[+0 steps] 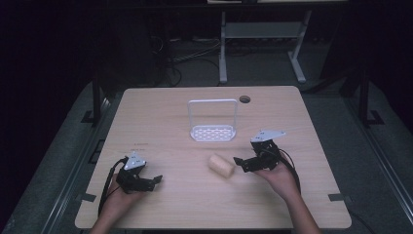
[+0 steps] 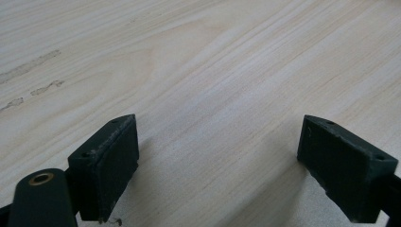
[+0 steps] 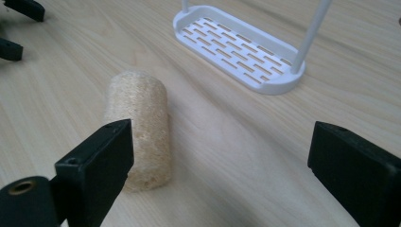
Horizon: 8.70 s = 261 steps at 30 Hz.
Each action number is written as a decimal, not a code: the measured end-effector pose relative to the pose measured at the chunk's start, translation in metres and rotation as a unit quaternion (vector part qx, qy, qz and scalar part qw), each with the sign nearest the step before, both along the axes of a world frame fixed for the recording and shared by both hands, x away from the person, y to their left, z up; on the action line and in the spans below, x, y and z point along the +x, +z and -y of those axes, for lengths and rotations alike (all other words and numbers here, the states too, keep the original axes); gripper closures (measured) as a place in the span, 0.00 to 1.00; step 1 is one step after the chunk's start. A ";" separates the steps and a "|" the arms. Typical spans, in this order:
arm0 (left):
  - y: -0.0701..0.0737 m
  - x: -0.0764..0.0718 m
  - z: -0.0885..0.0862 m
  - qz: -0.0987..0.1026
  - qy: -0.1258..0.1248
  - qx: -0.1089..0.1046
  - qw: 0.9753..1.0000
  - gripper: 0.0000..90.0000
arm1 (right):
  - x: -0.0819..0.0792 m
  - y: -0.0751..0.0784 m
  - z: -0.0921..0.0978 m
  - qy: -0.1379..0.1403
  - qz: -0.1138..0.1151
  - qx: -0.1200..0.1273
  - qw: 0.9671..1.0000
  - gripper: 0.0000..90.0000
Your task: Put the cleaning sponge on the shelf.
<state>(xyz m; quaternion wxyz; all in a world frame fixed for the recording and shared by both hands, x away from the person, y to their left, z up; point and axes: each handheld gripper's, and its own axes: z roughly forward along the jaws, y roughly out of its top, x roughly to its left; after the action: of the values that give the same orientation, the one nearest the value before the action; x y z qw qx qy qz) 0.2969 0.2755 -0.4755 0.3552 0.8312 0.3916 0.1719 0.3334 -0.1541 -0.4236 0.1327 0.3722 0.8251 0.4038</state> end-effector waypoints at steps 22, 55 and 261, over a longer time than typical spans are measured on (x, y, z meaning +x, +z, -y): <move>0.000 0.000 0.000 0.001 0.001 -0.002 1.000 0.14 | -0.002 -0.004 -0.037 0.049 -0.006 -0.007 0.999 0.08; 0.000 0.000 0.000 0.000 0.000 0.000 1.000 0.14 | 0.007 -0.019 -0.068 0.072 -0.023 -0.038 0.996 0.15; 0.000 0.000 0.000 -0.002 -0.002 0.004 1.000 0.14 | 0.113 -0.013 -0.112 0.038 -0.024 -0.073 0.996 0.45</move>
<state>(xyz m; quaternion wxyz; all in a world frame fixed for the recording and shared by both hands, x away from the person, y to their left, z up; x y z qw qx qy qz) 0.2970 0.2759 -0.4751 0.3517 0.8335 0.3902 0.1710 0.4463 -0.0425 -0.4368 0.1241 0.3393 0.8690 0.3381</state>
